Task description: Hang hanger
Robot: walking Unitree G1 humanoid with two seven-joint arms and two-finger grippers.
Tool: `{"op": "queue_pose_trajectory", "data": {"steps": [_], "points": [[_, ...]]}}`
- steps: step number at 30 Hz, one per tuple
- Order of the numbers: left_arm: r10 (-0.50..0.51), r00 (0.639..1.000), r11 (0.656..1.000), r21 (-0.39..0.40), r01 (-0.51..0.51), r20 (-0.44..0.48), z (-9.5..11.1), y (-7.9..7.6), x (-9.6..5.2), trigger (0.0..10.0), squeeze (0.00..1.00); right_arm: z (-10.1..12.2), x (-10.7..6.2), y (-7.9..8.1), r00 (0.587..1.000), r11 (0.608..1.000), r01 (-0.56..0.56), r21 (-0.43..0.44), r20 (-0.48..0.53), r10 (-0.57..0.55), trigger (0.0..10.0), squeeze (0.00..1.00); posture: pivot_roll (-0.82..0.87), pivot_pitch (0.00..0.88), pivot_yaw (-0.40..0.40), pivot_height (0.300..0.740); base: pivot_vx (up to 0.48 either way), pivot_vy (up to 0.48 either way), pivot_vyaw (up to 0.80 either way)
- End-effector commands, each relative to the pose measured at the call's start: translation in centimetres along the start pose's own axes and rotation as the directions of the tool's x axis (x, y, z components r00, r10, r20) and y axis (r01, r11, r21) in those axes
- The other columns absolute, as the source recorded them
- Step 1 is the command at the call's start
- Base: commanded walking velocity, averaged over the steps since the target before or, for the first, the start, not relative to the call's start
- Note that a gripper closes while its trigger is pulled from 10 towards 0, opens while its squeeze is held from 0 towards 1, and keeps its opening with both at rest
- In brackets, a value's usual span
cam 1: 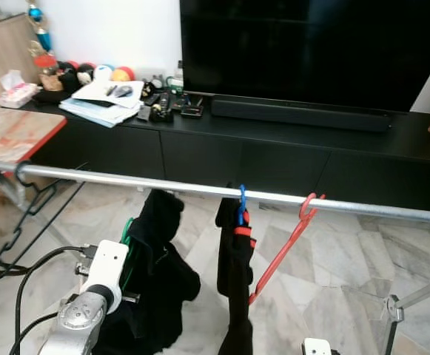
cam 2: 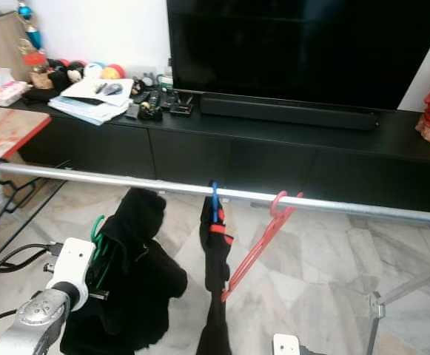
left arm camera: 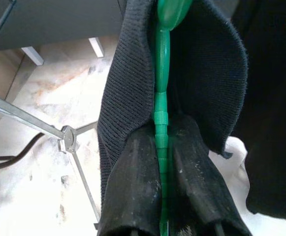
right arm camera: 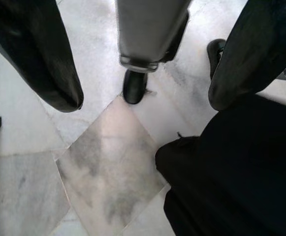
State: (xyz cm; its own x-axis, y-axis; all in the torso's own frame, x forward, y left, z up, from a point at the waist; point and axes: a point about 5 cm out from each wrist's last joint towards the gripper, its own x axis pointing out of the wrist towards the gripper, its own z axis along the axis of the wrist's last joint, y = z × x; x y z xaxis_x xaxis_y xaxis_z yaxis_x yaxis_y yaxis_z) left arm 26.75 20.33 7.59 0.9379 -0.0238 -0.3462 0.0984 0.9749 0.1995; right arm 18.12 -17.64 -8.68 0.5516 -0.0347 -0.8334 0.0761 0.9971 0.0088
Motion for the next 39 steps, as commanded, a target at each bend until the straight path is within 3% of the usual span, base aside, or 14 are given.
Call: {"op": "queue_pose_trajectory", "data": {"steps": [1,26,39], "points": [[0.012,0.999,1.000,0.002,-0.012,0.031,0.80,0.24,-0.15,10.0,0.00,-0.45,-0.08,-0.24,1.000,1.000,0.006,0.002,-0.013,-0.006,10.0,0.00,0.17,0.000,0.010,0.740,-0.277,0.000,0.00],[0.040,0.999,0.999,-0.009,-0.040,0.030,0.71,0.95,-0.34,10.0,0.00,-0.48,-0.09,-0.36,1.000,1.000,0.004,-0.003,-0.017,-0.005,10.0,0.00,0.17,0.000,0.003,0.740,-0.275,0.000,0.00],[0.049,0.999,0.999,-0.018,-0.048,0.020,0.63,1.12,-0.28,10.0,0.00,-0.40,-0.06,-0.16,1.000,1.000,0.002,-0.002,-0.016,-0.002,10.0,0.00,0.18,0.000,0.003,0.740,0.000,0.111,0.00]]}}
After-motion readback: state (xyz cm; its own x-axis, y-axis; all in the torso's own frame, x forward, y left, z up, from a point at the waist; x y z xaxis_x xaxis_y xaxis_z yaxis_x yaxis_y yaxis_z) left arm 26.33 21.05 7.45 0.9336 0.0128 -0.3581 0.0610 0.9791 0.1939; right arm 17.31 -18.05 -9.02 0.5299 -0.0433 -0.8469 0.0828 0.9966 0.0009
